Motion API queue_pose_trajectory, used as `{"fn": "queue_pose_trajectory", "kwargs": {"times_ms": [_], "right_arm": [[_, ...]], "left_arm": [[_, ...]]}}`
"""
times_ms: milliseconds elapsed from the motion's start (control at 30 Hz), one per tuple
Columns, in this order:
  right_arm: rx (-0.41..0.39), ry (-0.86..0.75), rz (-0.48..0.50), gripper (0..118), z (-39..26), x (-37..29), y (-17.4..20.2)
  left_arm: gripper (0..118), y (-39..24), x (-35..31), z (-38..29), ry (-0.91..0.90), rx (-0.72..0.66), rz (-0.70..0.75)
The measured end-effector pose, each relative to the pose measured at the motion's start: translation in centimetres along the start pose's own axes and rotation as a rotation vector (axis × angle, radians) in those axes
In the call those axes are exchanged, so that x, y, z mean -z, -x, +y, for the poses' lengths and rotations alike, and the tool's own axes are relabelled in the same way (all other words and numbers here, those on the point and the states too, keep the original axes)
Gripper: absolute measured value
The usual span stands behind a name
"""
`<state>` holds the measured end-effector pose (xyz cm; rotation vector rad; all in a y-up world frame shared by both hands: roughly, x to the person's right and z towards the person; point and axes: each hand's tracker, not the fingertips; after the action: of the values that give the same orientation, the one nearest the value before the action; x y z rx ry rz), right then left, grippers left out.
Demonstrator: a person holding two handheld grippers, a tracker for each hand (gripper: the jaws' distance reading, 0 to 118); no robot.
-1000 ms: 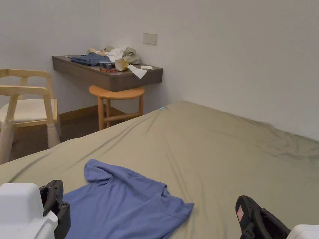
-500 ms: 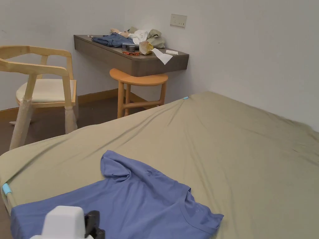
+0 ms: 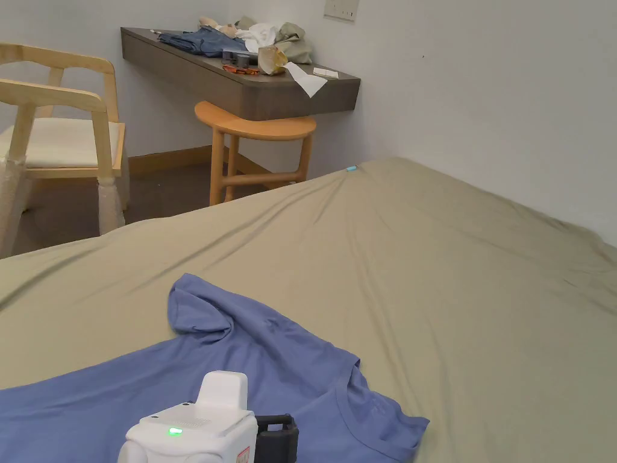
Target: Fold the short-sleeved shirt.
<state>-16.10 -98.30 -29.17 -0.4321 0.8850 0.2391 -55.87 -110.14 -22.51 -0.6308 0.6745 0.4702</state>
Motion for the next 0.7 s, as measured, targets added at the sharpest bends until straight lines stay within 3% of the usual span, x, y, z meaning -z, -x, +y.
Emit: {"fn": "queue_pose_trajectory", "kwargs": {"times_ms": [67, 133, 200, 233, 300, 333, 500, 700], "right_arm": [[-0.003, 0.007, -0.01, 1, -0.1, 0.0, -0.1], [0.001, 0.011, -0.015, 2, -0.1, 0.0, -0.2], [0.008, 0.012, -0.014, 2, -0.2, -0.3, -0.5], [0.014, 0.015, -0.012, 2, -0.2, -0.3, -0.6], [0.03, 0.013, -0.009, 2, -0.3, -0.4, -0.9], [0.036, 0.011, -0.011, 2, -0.3, -0.6, -1.0], [0.07, 0.001, -0.034, 2, -0.6, -2.2, -2.2], [0.121, -0.032, -0.114, 2, -1.0, -5.3, -4.6]], "left_arm": [[99, 0.1, 2.4, -0.8, 0.133, -0.03, 0.028], [95, -1.0, 2.4, -2.1, -0.005, 0.088, 0.135], [80, -2.2, 2.3, -1.7, 0.048, 0.116, 0.161], [63, -2.5, 2.1, -1.7, 0.04, 0.125, 0.134], [19, -3.1, 1.1, -2.0, 0.013, 0.117, 0.139], [7, -3.2, 0.9, -1.9, 0.001, 0.1, 0.134], [7, -2.1, -0.1, -0.8, 0.01, -0.051, 0.102], [7, -3.2, -5.5, 1.9, -0.12, -0.14, 0.024]]}}
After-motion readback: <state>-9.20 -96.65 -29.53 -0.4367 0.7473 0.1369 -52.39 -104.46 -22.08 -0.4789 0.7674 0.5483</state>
